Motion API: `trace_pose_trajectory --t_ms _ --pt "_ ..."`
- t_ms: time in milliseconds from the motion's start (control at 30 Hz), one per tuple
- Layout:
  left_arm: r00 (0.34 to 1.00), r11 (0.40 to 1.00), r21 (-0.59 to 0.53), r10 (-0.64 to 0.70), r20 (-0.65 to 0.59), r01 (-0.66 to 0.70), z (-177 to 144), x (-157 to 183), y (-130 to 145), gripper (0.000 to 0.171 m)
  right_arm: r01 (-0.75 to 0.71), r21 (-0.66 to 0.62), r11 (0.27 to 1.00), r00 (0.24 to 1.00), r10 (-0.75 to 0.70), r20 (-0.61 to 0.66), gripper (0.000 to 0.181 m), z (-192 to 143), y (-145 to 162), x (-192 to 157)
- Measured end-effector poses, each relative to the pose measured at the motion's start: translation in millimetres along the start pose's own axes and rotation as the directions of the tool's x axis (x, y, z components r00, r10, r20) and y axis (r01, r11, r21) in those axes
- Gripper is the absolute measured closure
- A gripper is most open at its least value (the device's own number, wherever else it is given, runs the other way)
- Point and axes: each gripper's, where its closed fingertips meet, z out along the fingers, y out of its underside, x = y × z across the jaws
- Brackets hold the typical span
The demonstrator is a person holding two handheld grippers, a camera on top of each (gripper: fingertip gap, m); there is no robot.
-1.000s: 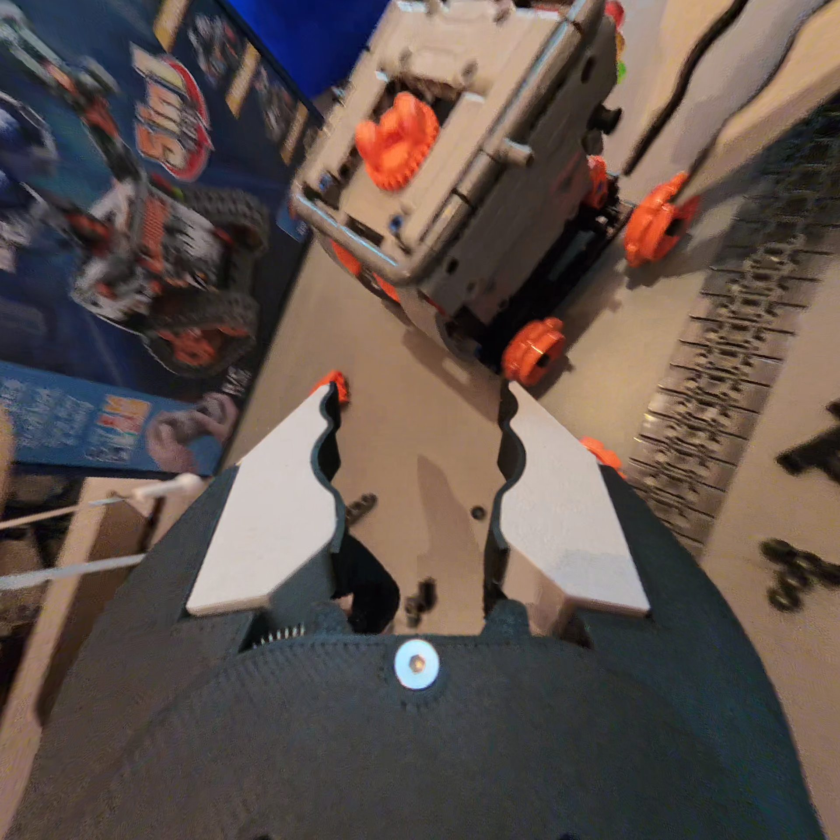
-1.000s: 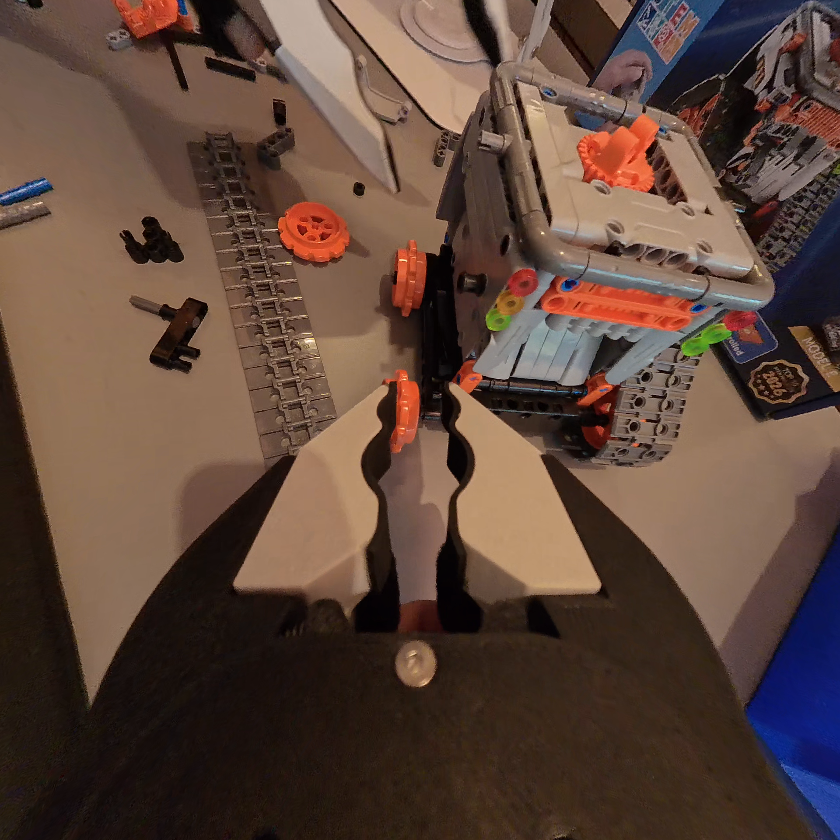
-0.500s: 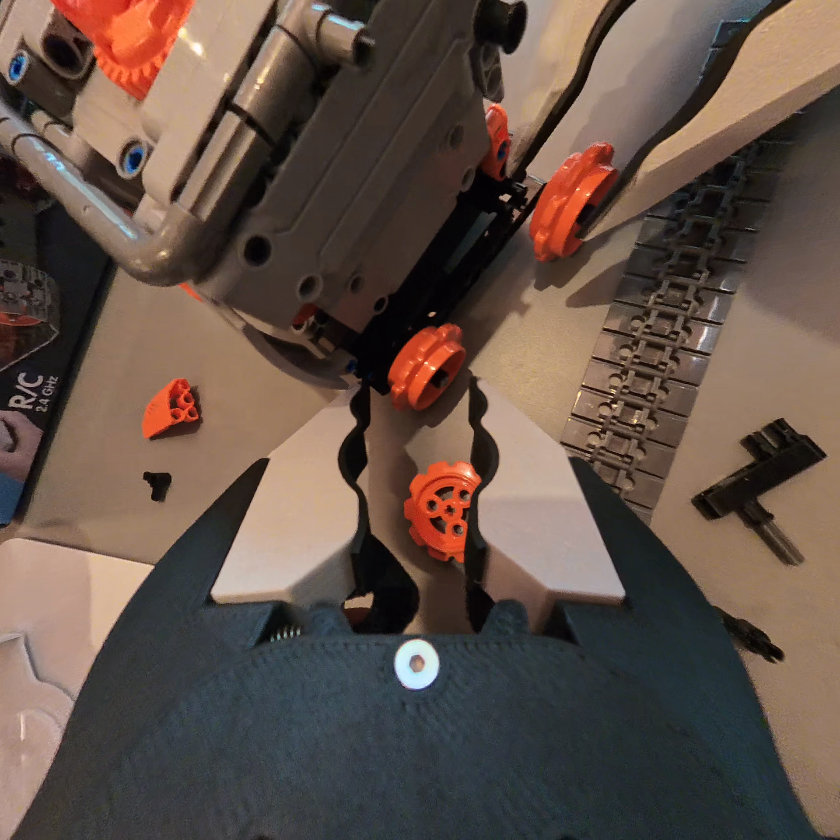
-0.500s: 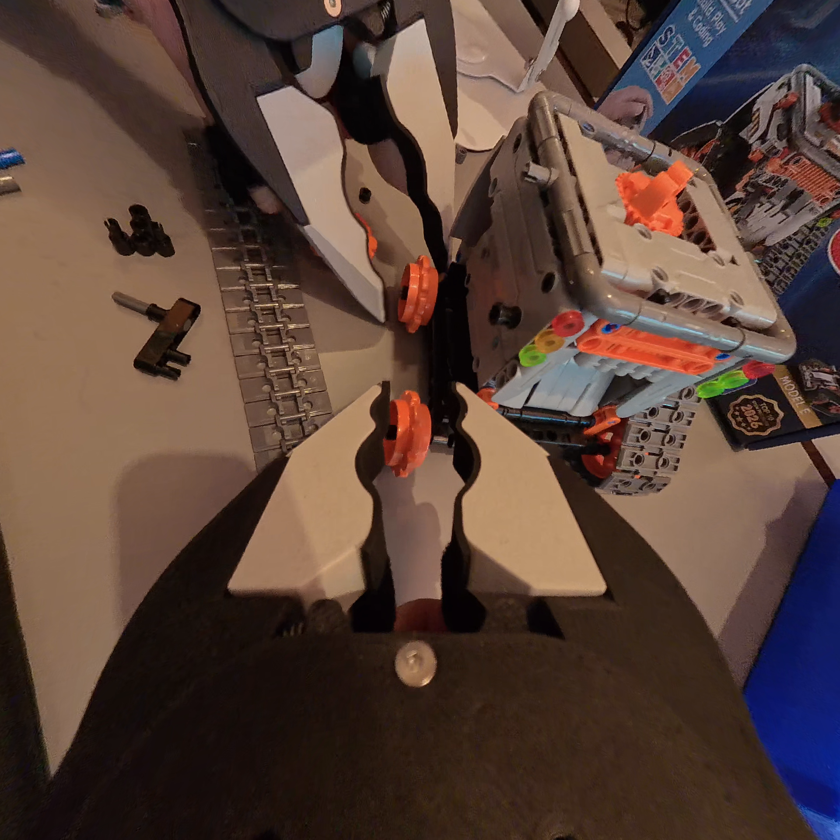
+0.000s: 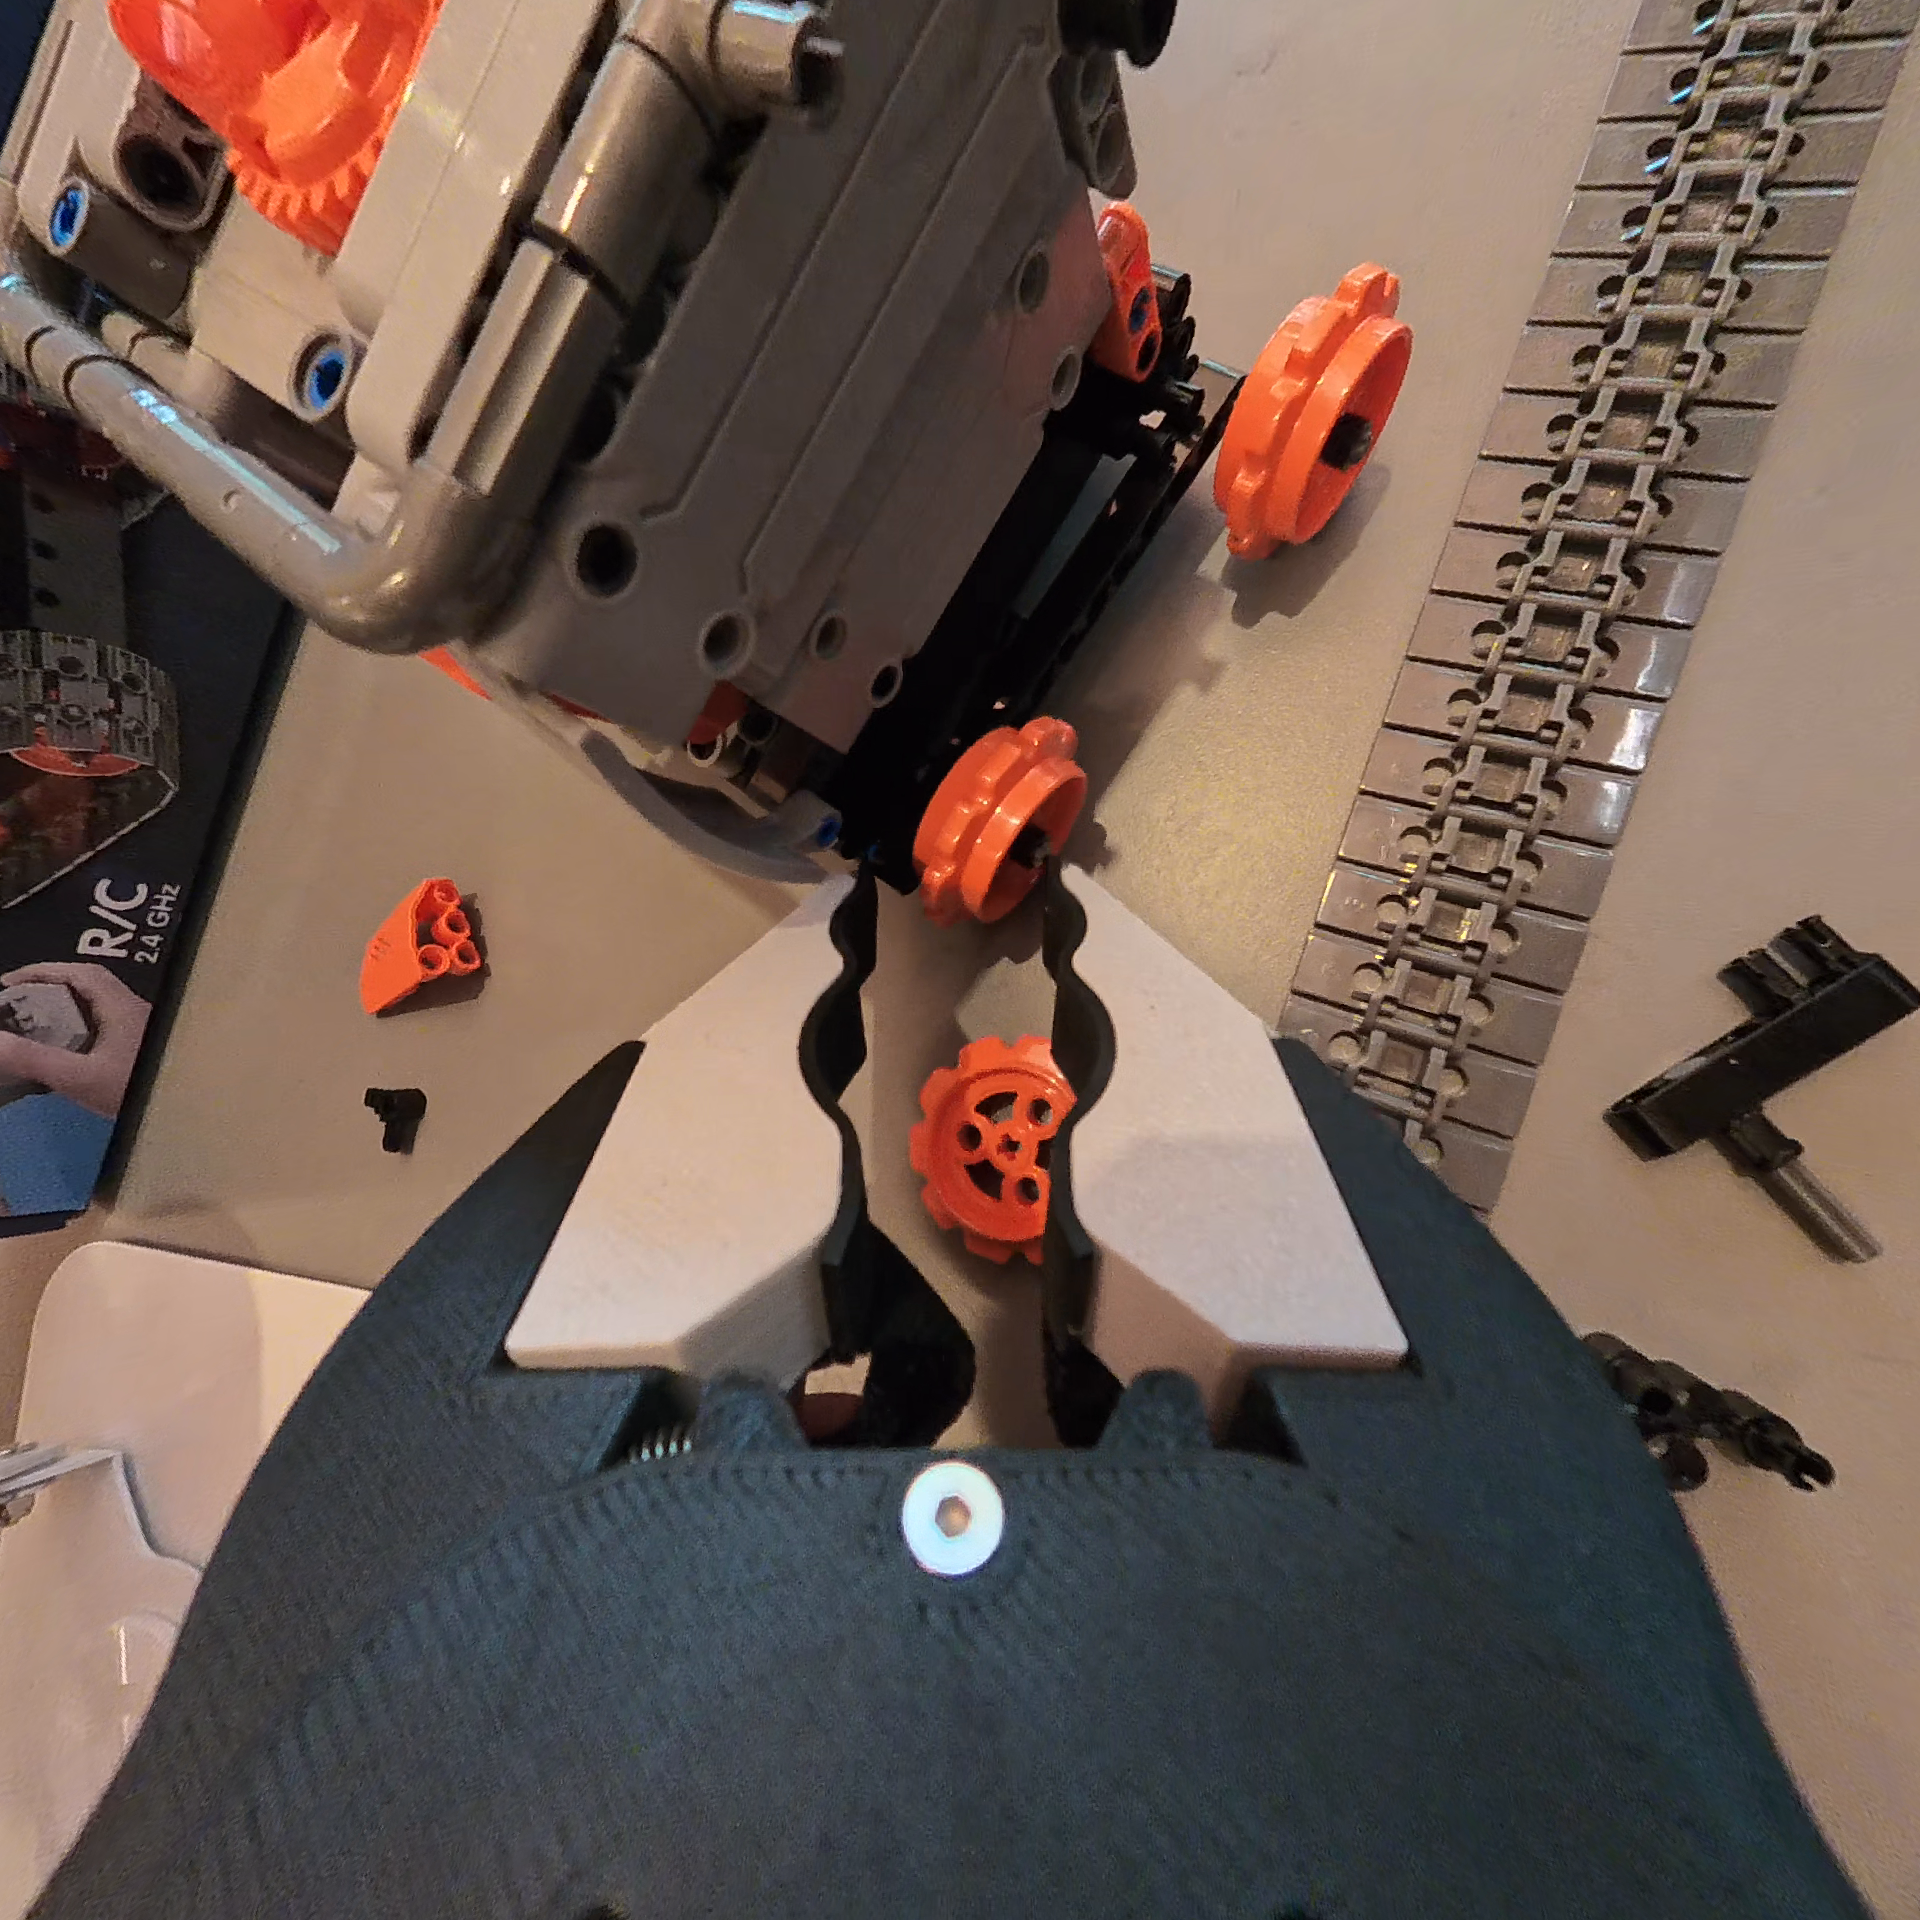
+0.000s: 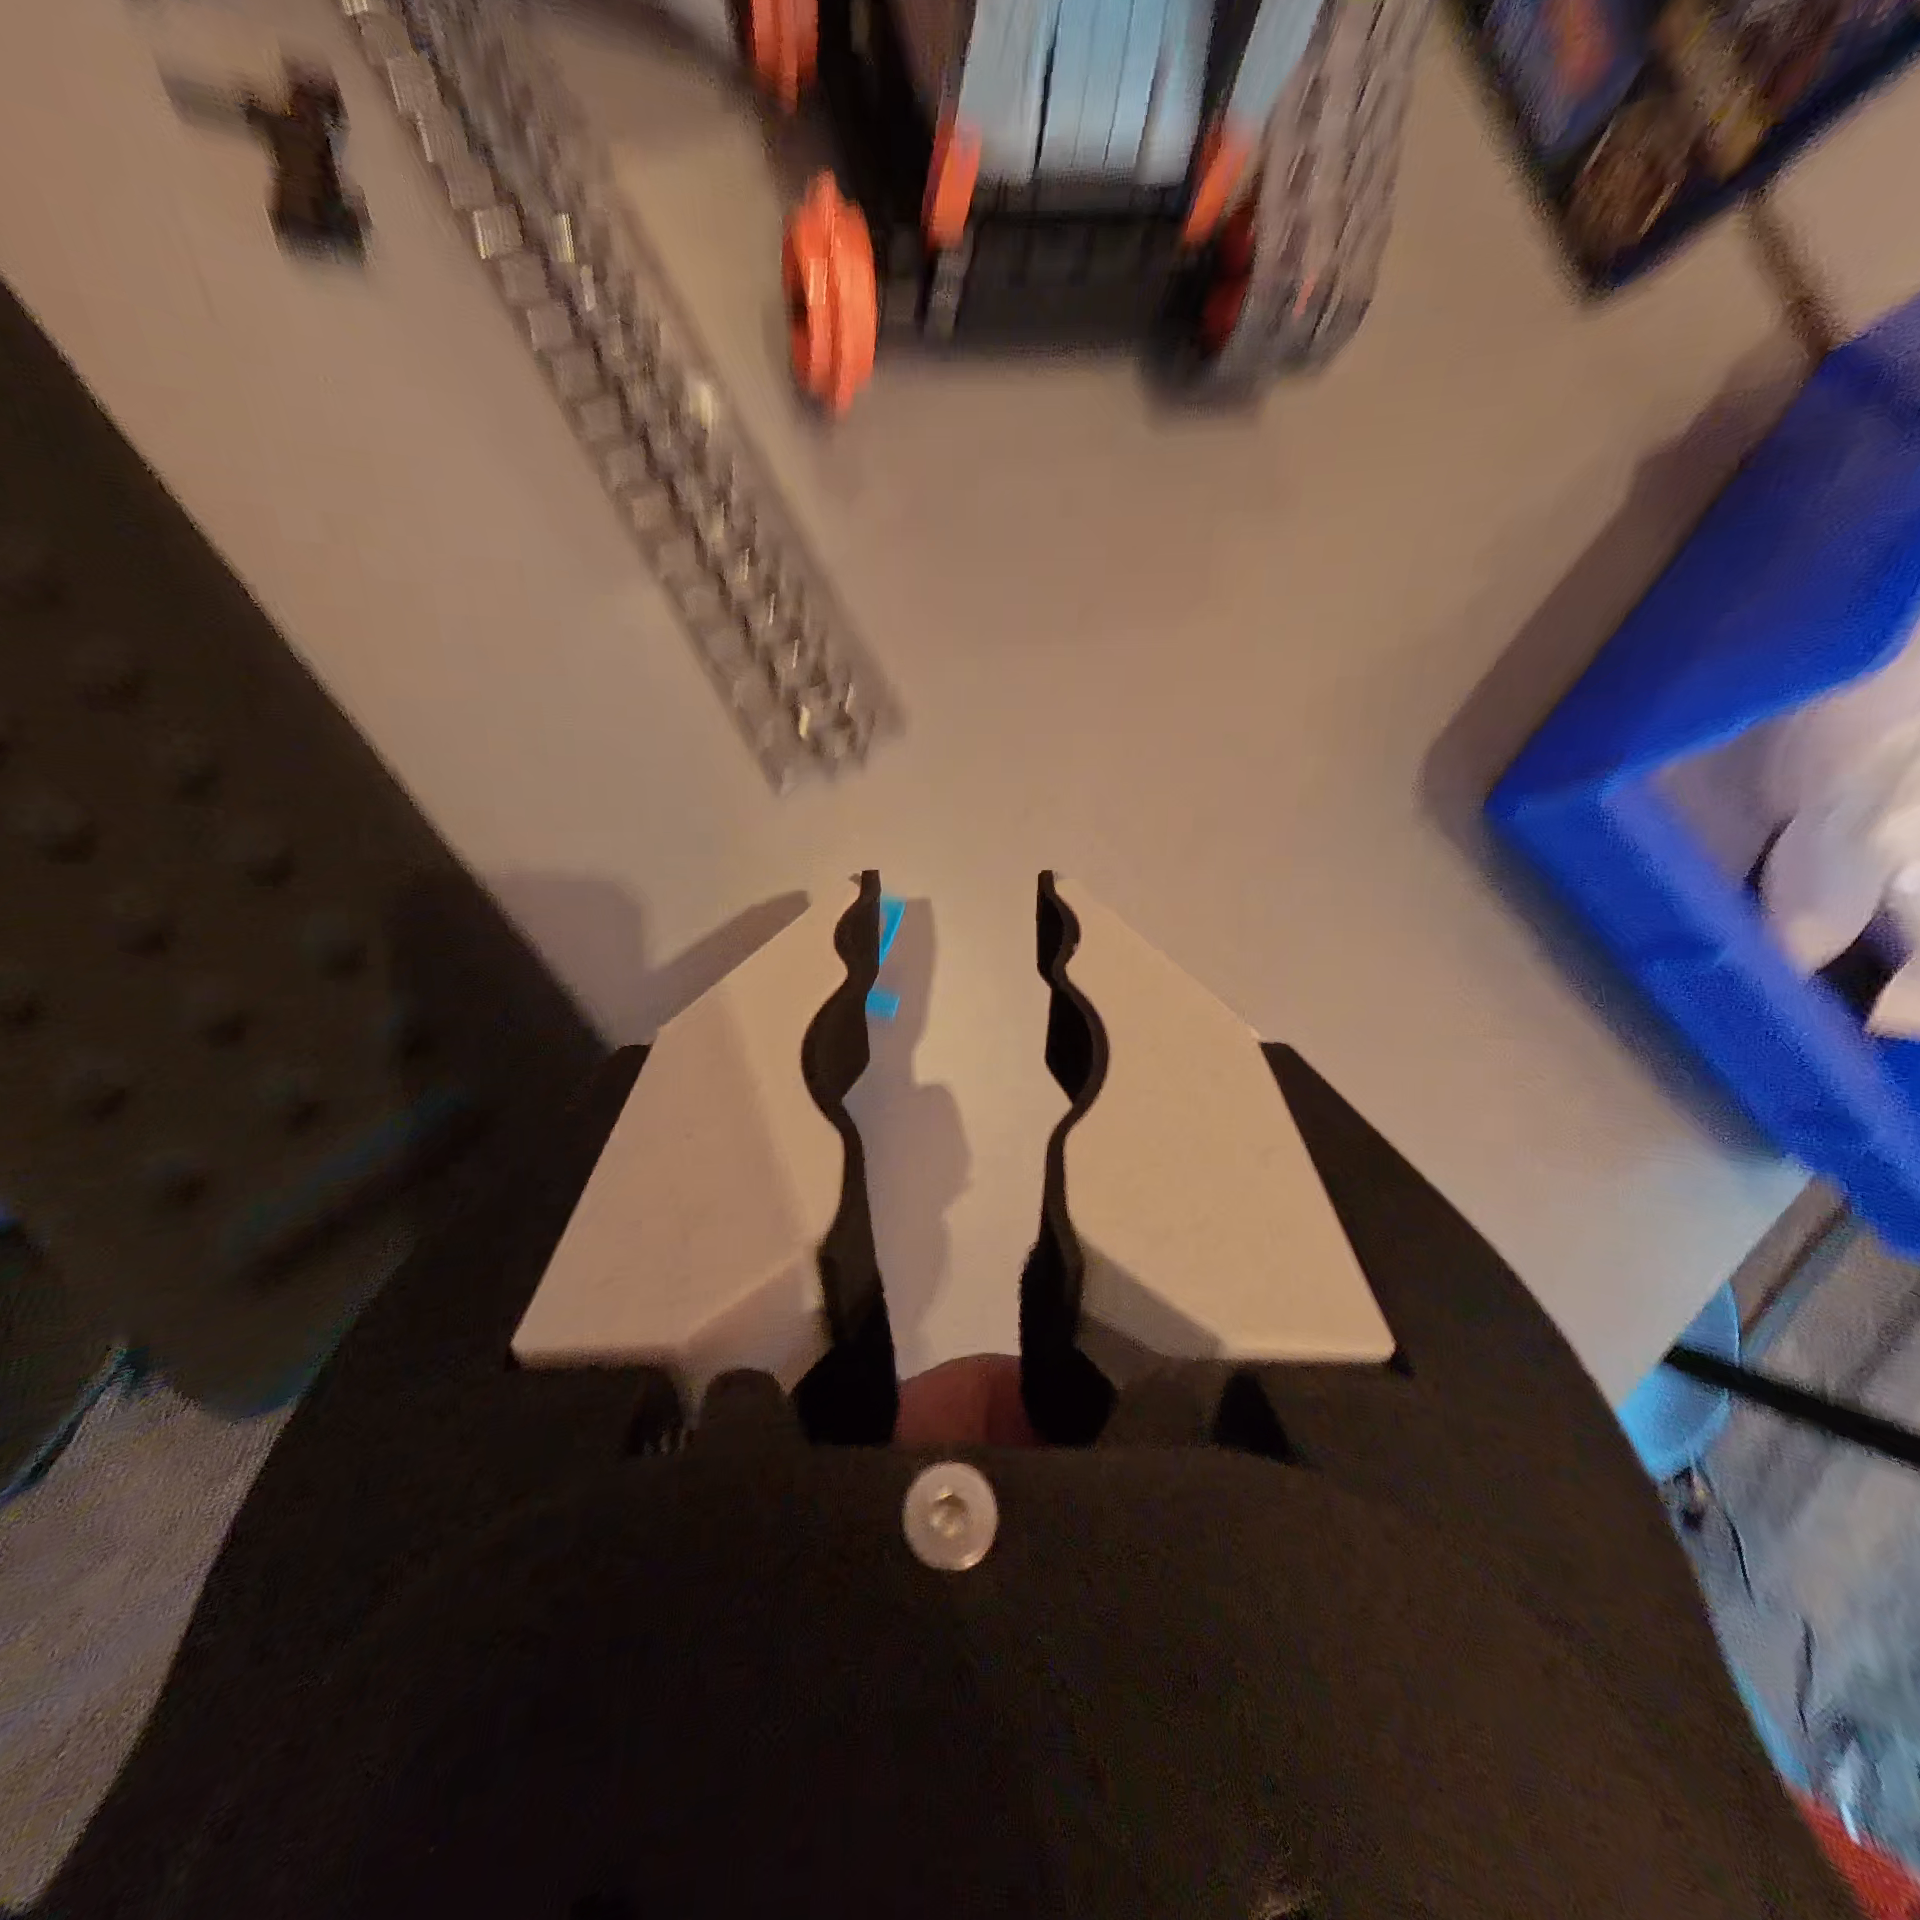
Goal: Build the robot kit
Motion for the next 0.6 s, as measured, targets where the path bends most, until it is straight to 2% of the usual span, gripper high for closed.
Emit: trace_pose_trajectory --t_ms 67,233,333,467,600 --pt "1.000 1.000 -0.002 -0.007 -0.006 0.007 -1.3 2.0 0.5 0.144 -0.026 -0.108 0.994 1.000 0.028 0.013 0.149 -0.2 33.0 -13.1" --pt "0.997 1.000 0.013 0.016 -0.075 -0.016 -5.0 20.5 -1.8 0.145 -0.113 -0.168 0.979 0.991 0.123 0.049 0.147 4.2 71.8 -39.1" --pt "0.996 1.000 0.009 0.029 -0.084 -0.029 -9.2 23.9 -2.8 0.142 -0.154 -0.124 0.980 0.985 0.163 0.060 0.171 10.7 71.2 -41.7" --pt "0.995 0.997 0.065 0.044 -0.094 -0.038 -28.1 29.1 -14.8 0.147 -0.159 -0.076 0.984 0.986 0.163 0.042 0.172 15.5 66.6 -37.5" --pt "0.988 0.987 0.153 0.067 -0.137 -0.046 -38.5 53.6 -40.1 0.148 -0.109 -0.016 0.994 0.994 0.110 0.027 0.172 19.3 50.5 -37.9"
